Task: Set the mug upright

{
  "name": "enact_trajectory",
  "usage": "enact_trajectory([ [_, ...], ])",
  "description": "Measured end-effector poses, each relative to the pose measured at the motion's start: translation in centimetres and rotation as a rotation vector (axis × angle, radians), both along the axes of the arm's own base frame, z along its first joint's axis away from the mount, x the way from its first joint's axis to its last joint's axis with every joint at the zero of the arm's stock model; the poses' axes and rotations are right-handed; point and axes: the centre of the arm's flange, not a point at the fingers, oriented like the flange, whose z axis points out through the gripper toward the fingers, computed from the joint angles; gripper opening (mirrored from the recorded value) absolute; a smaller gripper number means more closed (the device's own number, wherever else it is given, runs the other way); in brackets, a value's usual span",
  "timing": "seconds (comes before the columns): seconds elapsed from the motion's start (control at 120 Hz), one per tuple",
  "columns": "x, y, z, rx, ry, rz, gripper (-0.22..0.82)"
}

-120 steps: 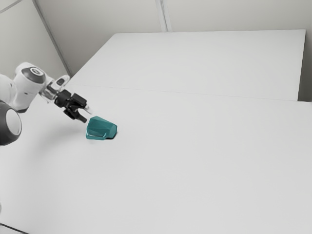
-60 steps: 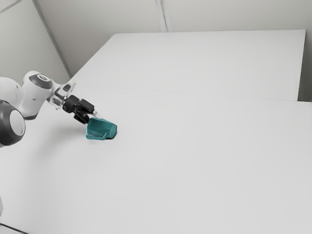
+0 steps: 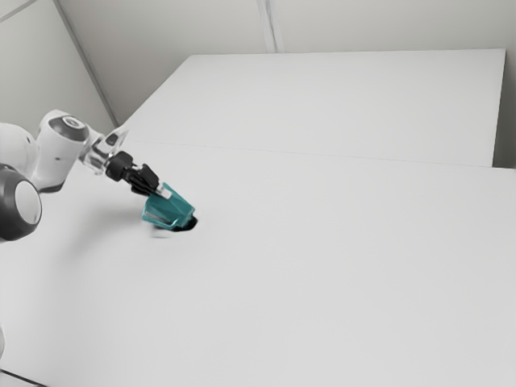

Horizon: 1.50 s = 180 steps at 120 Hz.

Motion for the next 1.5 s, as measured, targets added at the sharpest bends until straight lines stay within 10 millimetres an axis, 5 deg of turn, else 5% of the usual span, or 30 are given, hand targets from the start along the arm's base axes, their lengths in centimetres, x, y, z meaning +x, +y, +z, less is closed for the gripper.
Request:
enact_trajectory([
  [0.125, 0.1, -0.5, 0.8, 0.003, -0.012, -0.014, -0.16],
  [0.208, 0.4, -1.7, 3.1, 0.018, -0.037, -0.038, -0.16],
  [0.358, 0.8, -6.3, 9.4, 0.159, -0.067, -0.141, -0.17],
  [0.55, 0.5, -14.2, 13.2, 0.45, -0.064, -0.253, -0.17],
  [0.742, 1.1, -19.2, 12.9, 0.72, -0.083, -0.268, -0.17],
  [0.967, 0.7, -22.9, 8.5, 0.836, -0.069, -0.209, -0.17],
  [1.5, 0.3, -25.0, 4.2, 0.888, -0.002, -0.061, -0.17],
])
